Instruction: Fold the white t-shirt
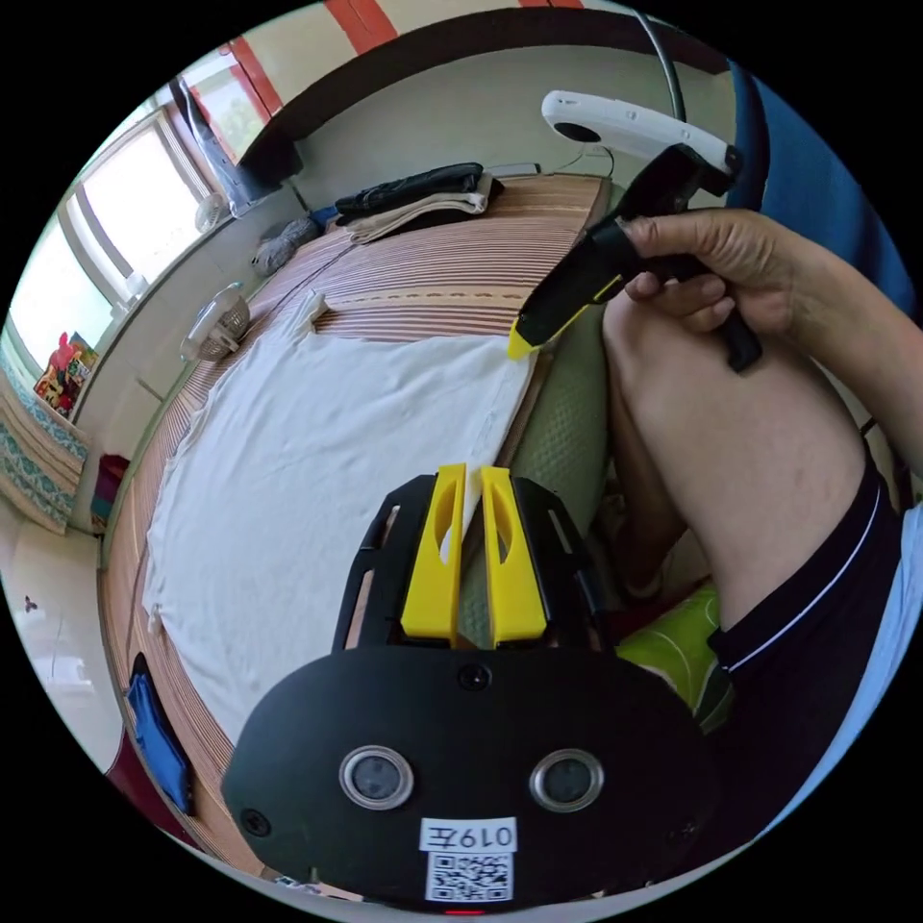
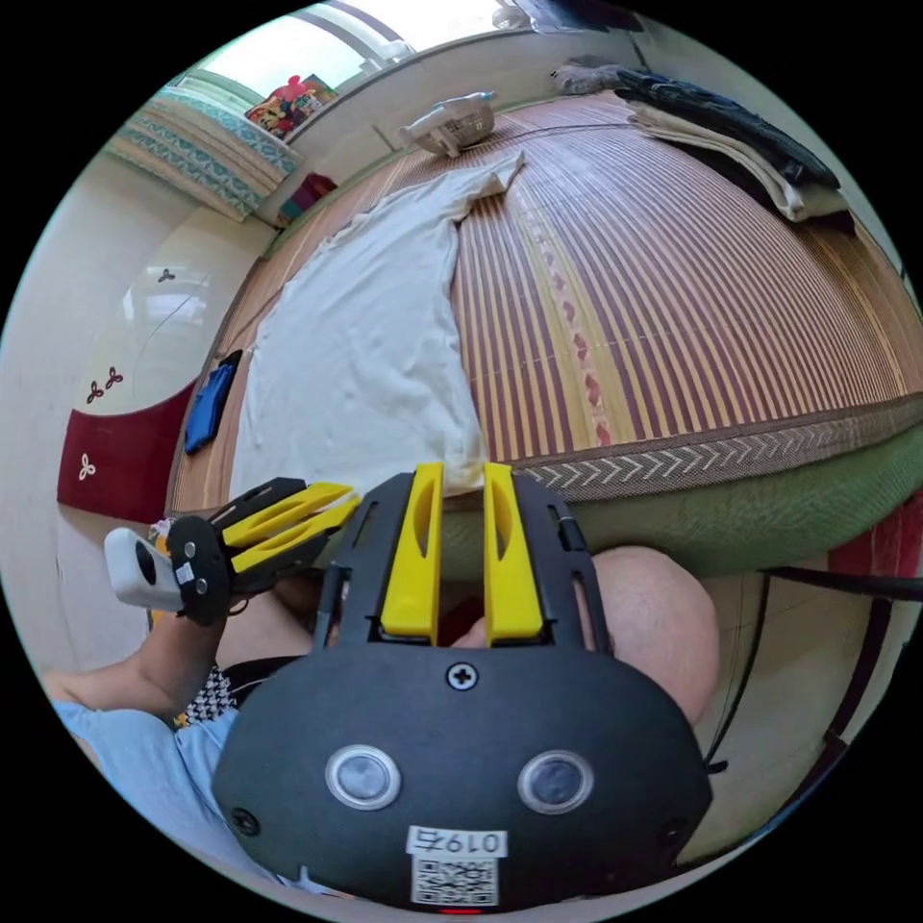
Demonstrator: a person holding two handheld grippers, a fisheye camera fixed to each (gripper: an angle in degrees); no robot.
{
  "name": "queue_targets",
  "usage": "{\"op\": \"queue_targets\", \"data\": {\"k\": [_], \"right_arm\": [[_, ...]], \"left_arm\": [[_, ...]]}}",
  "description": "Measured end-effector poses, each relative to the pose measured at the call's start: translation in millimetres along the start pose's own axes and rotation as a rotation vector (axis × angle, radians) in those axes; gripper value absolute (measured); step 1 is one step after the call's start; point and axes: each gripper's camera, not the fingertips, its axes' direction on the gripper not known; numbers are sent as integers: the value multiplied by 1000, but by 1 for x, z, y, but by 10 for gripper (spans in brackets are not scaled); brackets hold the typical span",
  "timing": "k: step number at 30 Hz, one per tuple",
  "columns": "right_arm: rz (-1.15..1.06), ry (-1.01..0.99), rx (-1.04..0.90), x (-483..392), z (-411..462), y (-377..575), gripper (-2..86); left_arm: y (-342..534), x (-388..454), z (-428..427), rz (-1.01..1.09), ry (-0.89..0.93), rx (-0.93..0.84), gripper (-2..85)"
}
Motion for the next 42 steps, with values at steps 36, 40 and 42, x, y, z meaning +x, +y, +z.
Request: {"op": "queue_targets", "data": {"k": [36,40,42], "right_arm": [[16,68,-12,85,-70,-36,63],[31,19,-27,92,-66,-42,87],[24,31,-39,93,-64,-44,94]], "left_arm": [[106,81,-155,-244,-25,35,10],[117,89,-152,-183,-46,73,10],[118,93,-145,-160,-70,64,10]]}}
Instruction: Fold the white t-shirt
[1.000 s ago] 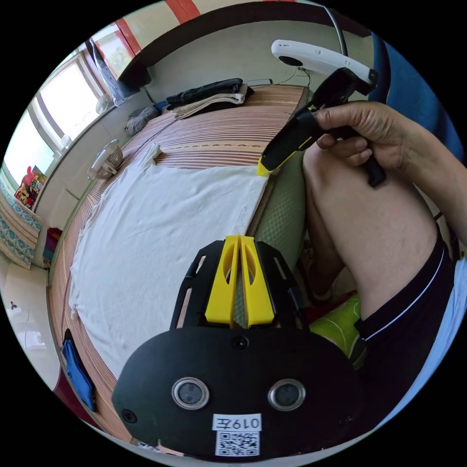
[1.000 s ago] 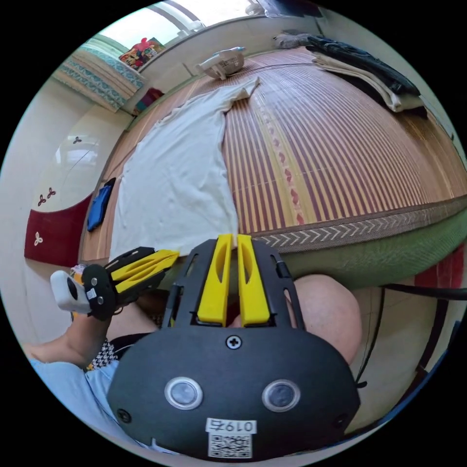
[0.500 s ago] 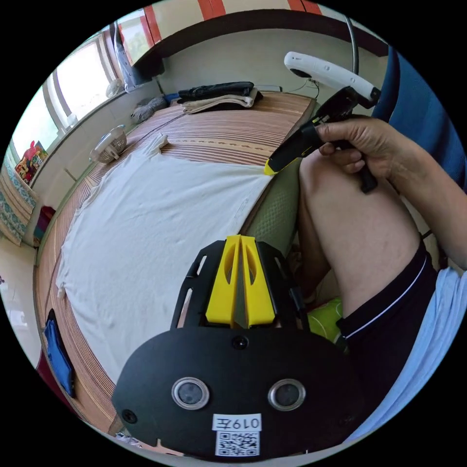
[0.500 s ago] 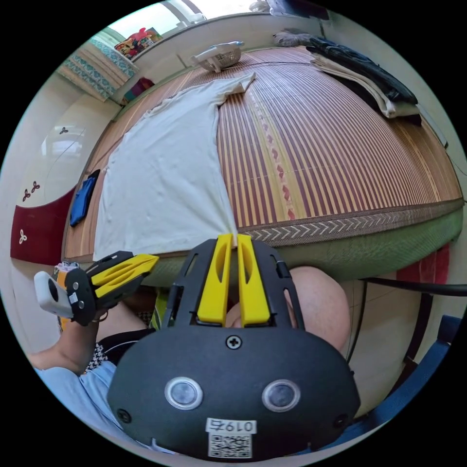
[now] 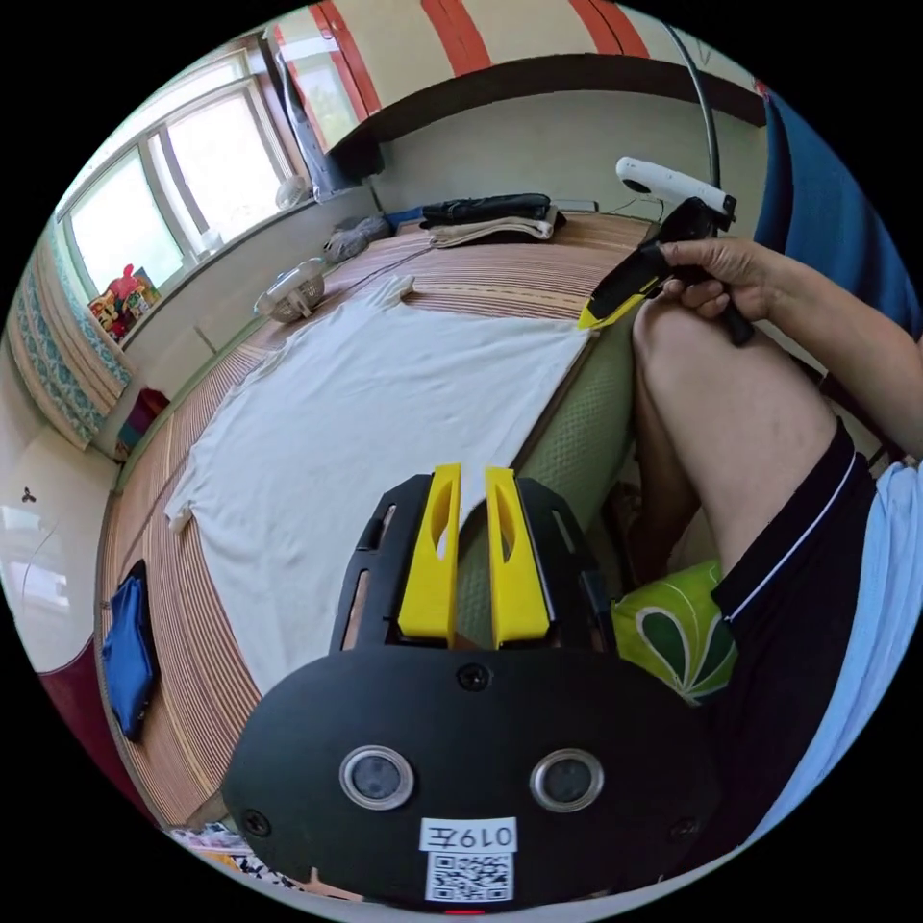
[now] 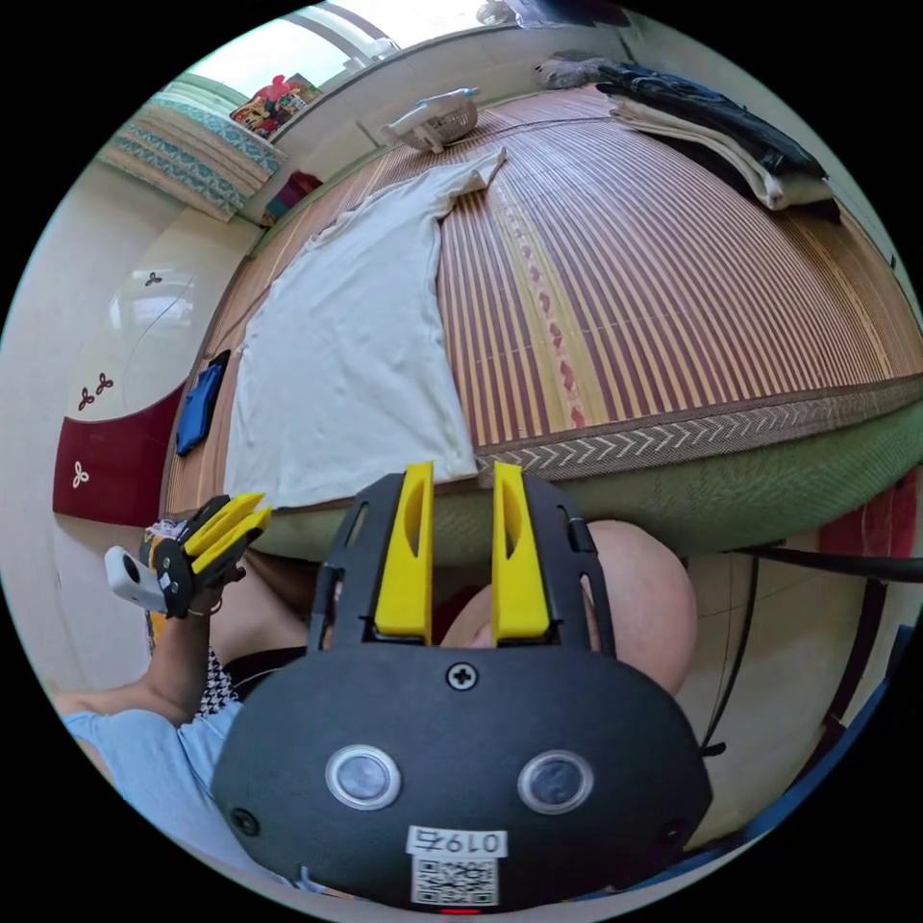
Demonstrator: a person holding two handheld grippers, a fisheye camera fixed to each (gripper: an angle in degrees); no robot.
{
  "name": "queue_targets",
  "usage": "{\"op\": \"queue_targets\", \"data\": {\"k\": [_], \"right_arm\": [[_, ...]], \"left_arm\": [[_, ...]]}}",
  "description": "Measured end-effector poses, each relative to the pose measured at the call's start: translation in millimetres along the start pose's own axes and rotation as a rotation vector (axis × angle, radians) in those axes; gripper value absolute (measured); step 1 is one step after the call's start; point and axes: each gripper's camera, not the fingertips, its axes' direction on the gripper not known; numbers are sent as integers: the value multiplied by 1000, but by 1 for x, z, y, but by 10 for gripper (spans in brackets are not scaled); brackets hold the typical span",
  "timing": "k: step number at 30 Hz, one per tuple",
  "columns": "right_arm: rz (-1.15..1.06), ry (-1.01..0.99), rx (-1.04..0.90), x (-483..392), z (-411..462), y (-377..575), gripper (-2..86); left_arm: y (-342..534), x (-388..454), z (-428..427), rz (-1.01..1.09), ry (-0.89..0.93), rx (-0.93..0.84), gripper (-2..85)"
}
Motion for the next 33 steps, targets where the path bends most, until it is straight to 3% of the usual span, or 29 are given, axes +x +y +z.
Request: {"op": "queue_targets", "data": {"k": [6,16,18,22,26,29,33], "right_arm": [[18,-30,5,10,-4,-3,83],[33,6,-10,14,-8,-8,12],[46,-17,2,18,-12,-7,15],[51,-87,63,27,-26,-4,61],[45,-141,45,33,-27,-11,85],[29,-113,-16,26,-18,-18,94],[20,-48,-47,16,-15,-25,90]], "left_arm": [[25,13,27,122,-61,-97,10],[91,-5,51,90,-97,-140,18],[109,-19,47,13,-92,-133,24],[182,-96,30,-377,-27,-83,57],[278,-179,20,-782,-44,-144,69],[326,-211,33,-959,-14,-263,66],[363,-223,57,-1045,59,-254,52]]}}
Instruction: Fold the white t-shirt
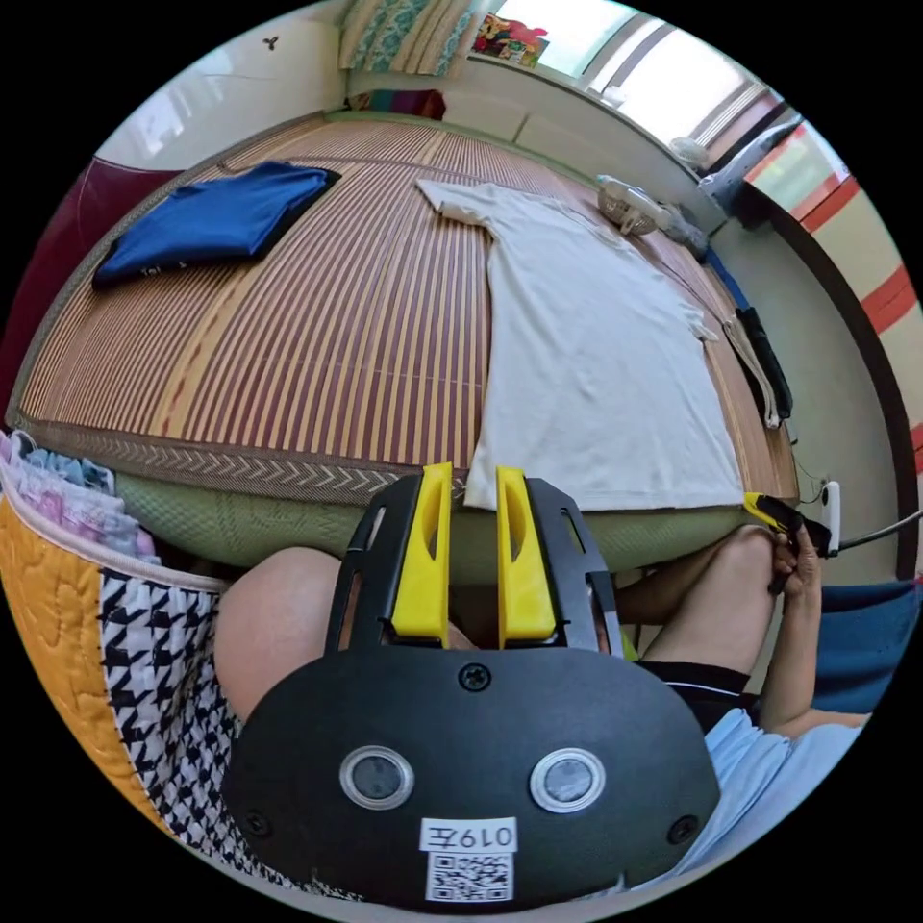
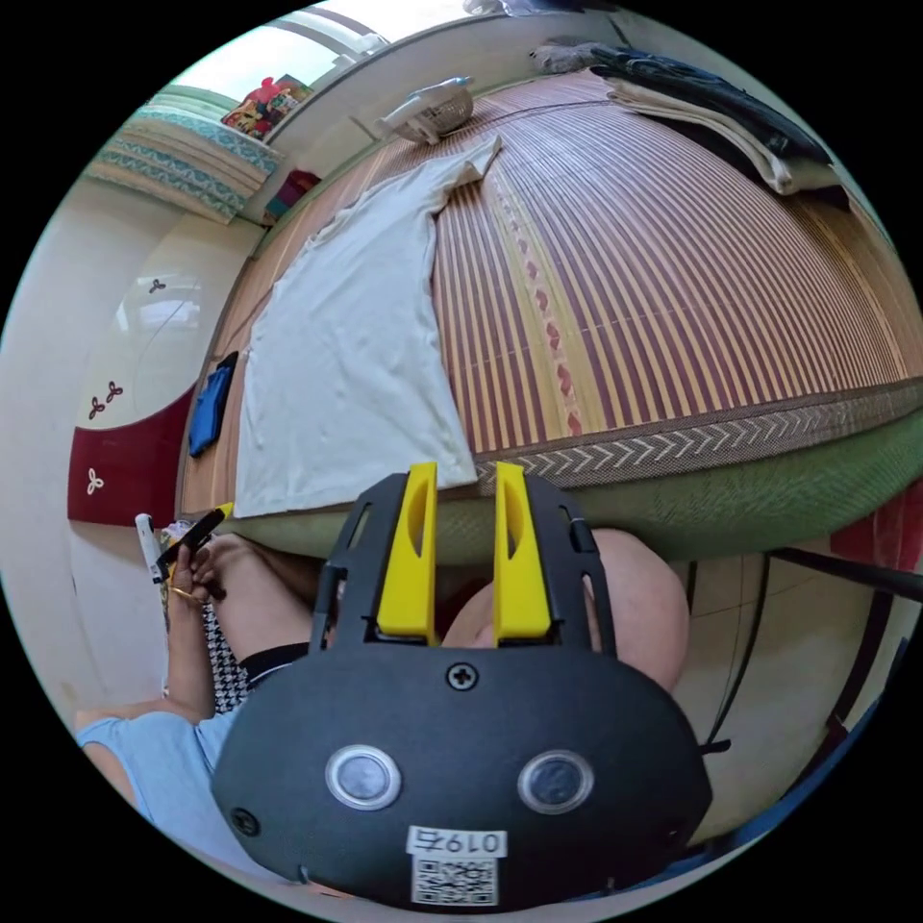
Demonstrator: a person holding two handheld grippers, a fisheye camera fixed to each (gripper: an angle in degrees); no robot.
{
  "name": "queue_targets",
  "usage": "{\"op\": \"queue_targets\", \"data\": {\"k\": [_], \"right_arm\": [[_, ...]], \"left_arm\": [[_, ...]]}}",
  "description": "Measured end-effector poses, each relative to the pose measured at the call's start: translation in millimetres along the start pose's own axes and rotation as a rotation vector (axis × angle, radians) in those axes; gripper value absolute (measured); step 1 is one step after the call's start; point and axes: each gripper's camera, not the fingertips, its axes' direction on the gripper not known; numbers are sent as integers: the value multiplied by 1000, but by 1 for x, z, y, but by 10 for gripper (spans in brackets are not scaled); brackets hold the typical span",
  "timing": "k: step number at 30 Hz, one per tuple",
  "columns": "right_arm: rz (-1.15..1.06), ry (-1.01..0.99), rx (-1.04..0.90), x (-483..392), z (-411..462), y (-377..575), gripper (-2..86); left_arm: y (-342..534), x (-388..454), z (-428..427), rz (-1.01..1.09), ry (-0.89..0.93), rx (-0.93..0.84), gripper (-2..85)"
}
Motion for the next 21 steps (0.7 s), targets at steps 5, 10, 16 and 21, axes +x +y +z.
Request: {"op": "queue_targets", "data": {"k": [5,10,16,21], "right_arm": [[-22,127,-19,-15,1,-5,47],[-57,107,-38,-23,-1,-10,-5],[-56,162,-23,-26,-14,-14,-5],[-44,147,-28,-28,-26,-21,44]], "left_arm": [[-3,-29,36,6,-33,-31,19],[-11,-58,58,18,-45,-51,12],[-16,-104,86,-27,15,-64,12],[-19,-129,110,-39,31,-64,13]]}}
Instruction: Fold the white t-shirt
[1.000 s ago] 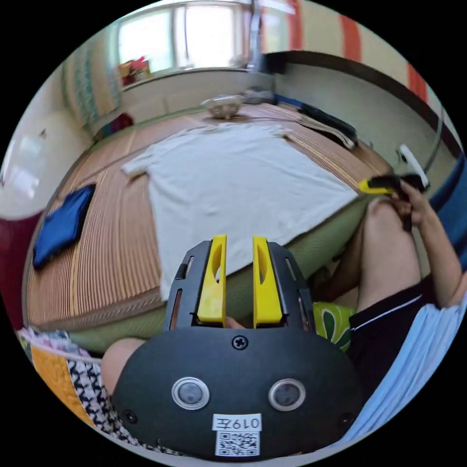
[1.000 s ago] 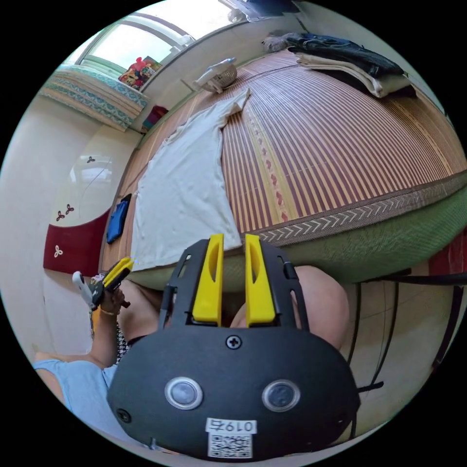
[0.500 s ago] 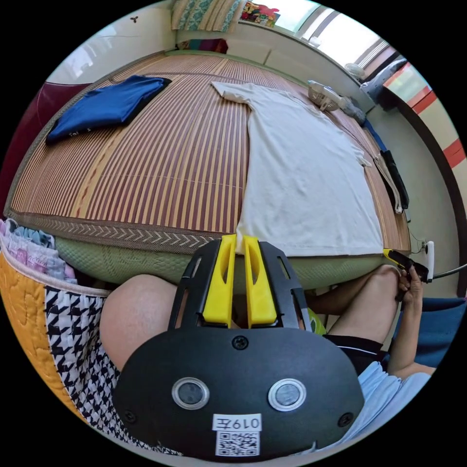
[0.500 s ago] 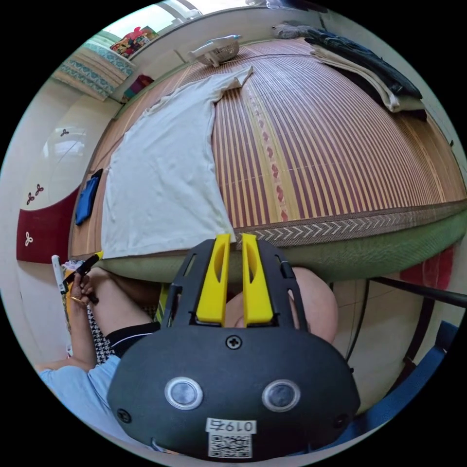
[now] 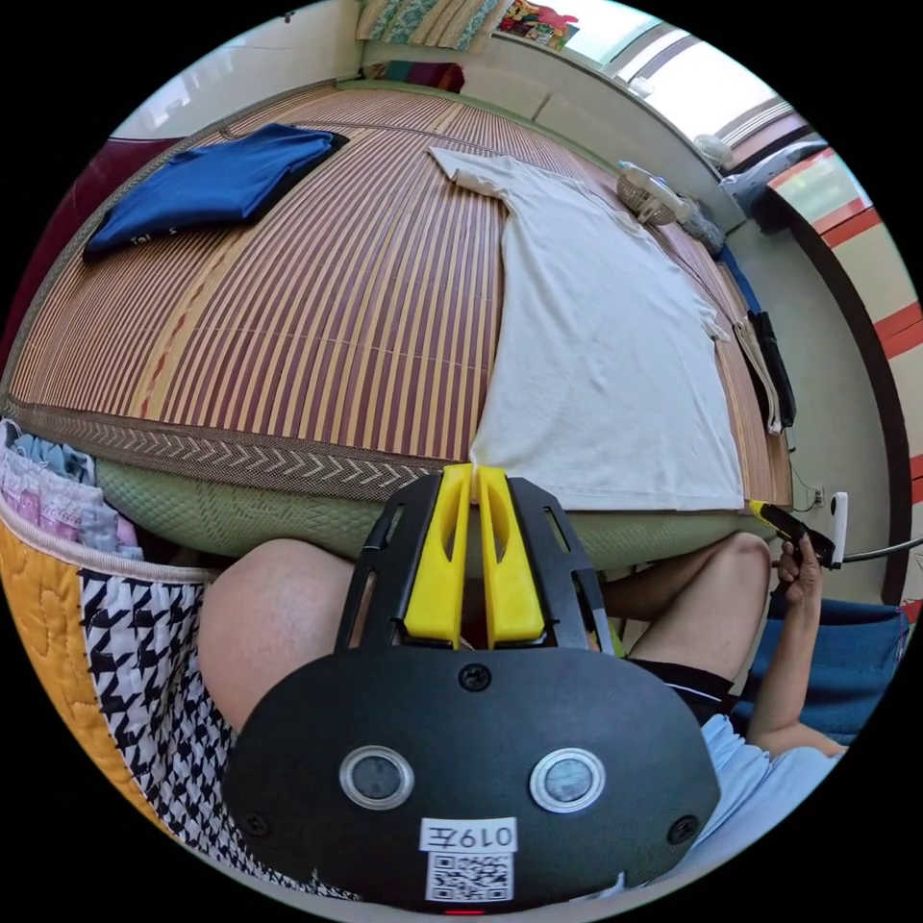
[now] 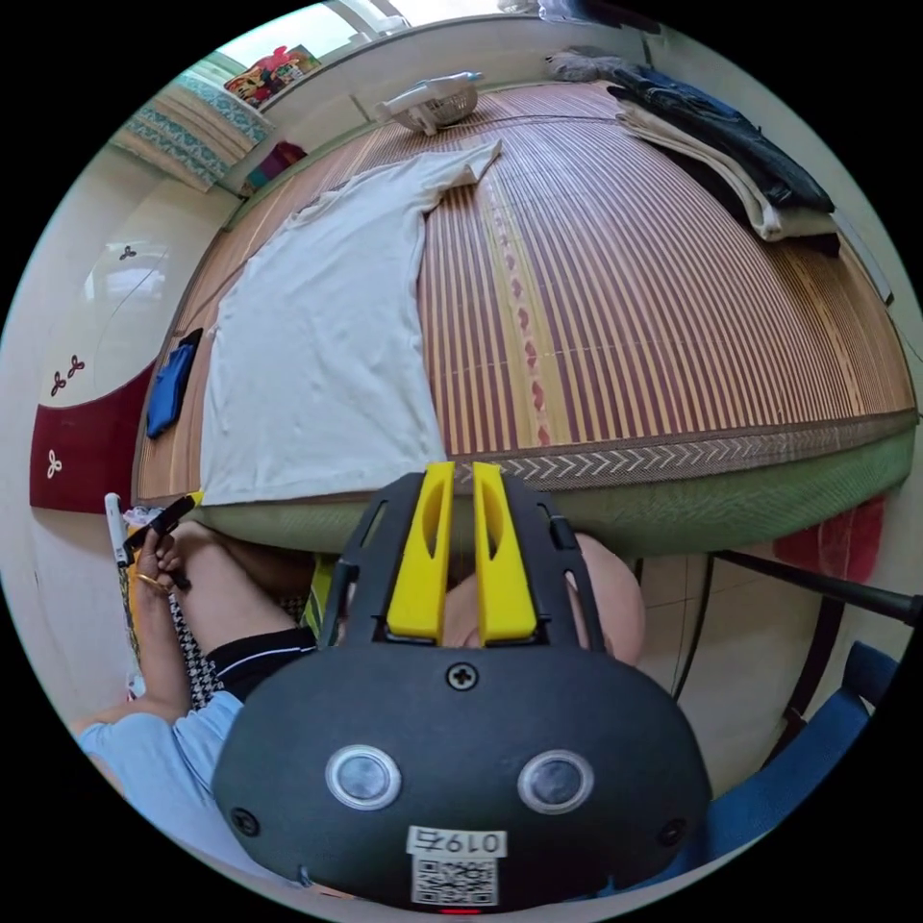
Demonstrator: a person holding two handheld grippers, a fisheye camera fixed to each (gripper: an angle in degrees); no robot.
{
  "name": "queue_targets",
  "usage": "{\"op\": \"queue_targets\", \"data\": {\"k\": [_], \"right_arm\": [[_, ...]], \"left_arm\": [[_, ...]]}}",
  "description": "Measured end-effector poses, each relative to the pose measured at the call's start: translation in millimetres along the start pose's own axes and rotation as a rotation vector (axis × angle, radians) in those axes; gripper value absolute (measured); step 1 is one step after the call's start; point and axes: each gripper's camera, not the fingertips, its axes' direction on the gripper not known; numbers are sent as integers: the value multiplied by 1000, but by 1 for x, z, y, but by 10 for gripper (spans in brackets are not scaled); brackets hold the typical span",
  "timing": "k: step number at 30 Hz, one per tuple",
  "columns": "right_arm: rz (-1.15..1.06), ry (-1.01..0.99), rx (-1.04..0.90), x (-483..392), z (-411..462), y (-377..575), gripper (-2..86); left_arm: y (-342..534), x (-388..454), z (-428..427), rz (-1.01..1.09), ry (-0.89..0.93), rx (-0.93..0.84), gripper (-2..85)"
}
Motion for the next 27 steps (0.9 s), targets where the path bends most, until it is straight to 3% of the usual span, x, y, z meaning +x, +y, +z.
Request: {"op": "queue_targets", "data": {"k": [9,17,27], "right_arm": [[-57,-25,-138,-21,15,-24,65],[-7,-76,-88,-6,-2,-31,50],[-26,-92,-161,-8,-3,-43,65]], "left_arm": [[-12,-41,37,-16,34,-6,17],[-27,-72,66,-73,68,-35,15],[-43,-73,89,-47,-33,-55,19]]}}
